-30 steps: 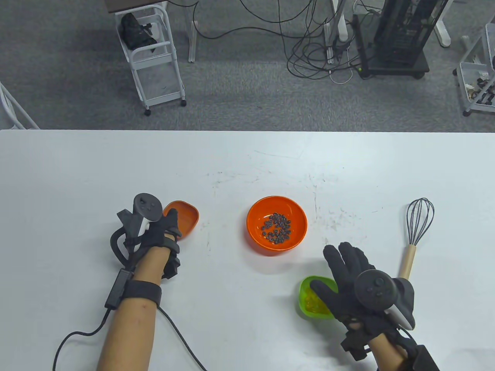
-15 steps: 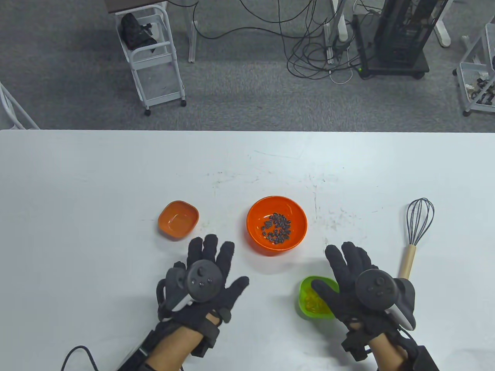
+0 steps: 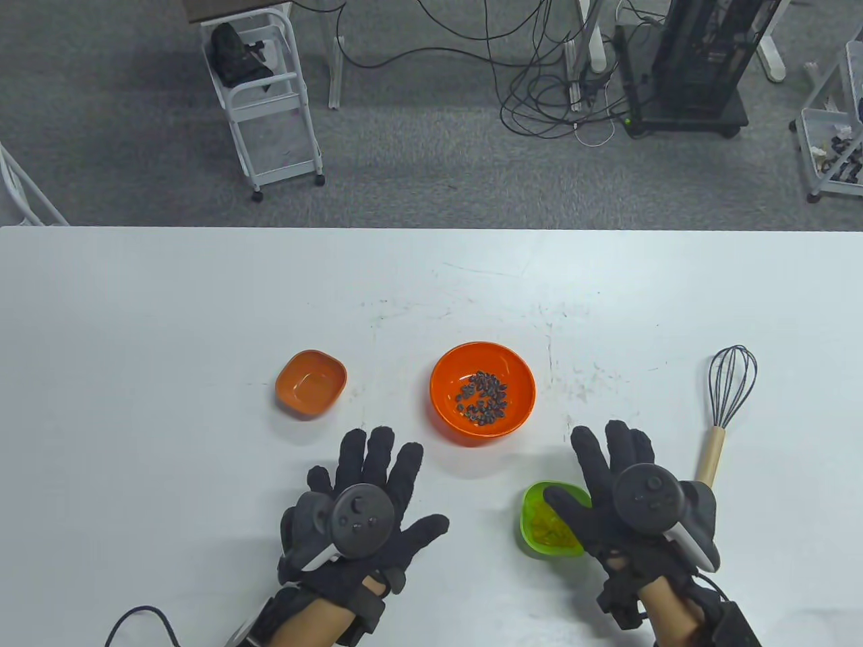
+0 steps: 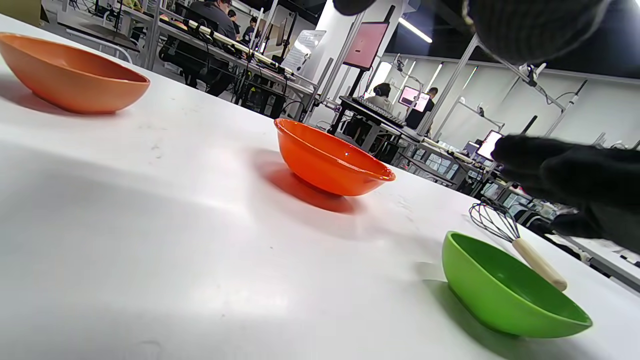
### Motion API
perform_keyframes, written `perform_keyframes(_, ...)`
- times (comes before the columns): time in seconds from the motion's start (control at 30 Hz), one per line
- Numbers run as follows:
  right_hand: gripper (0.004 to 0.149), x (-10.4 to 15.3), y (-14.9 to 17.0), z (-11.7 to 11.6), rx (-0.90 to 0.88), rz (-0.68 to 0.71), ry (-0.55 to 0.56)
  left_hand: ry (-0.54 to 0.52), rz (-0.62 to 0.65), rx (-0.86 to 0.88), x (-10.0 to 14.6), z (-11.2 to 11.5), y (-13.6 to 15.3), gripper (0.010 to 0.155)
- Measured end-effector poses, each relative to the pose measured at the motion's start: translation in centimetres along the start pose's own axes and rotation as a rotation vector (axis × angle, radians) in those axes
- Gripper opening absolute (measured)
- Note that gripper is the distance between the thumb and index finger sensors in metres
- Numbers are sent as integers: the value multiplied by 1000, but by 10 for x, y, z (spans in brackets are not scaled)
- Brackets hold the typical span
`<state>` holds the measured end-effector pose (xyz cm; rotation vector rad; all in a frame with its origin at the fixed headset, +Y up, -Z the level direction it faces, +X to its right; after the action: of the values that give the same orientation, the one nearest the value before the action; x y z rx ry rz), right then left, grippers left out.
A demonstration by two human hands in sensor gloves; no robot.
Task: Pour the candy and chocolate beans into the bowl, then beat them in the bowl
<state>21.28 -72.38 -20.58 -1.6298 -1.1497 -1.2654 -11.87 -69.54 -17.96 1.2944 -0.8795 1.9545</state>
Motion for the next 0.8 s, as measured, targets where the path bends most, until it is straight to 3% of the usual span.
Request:
perform_keyframes(0.1,99,-5,8,-8,74,-71,-60,-15,27,25,1,1,1,92)
perform_keyframes(0.17,93,-9,14,-12,123,-152,-72,-22,38,24,2,1,-1,91)
perform_keyframes(0.3,82,-17,18,-22,136,-170,-126,10,48,13,3,5,-1,90)
perform_keyframes(0.5,57,-21,19,-21,134,-189,-74,6,48,33,4,5,3,89)
perform_keyframes(0.8,46,-25,19,-25,138,-176,-48,16,46,34,5,5,3,89)
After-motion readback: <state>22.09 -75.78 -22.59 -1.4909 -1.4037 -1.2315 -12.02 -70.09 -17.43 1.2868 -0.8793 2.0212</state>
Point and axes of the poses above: the tracker on the back of each hand, its own y axis roughly to the little-finger side, its own x axis roughly from the fingertips to the wrist, z = x × y, the point moved 3 cm from there along -x, roughly from the wrist to the fingertips, and after that the axes turned 11 degrees about x, right-handed, at the moved point
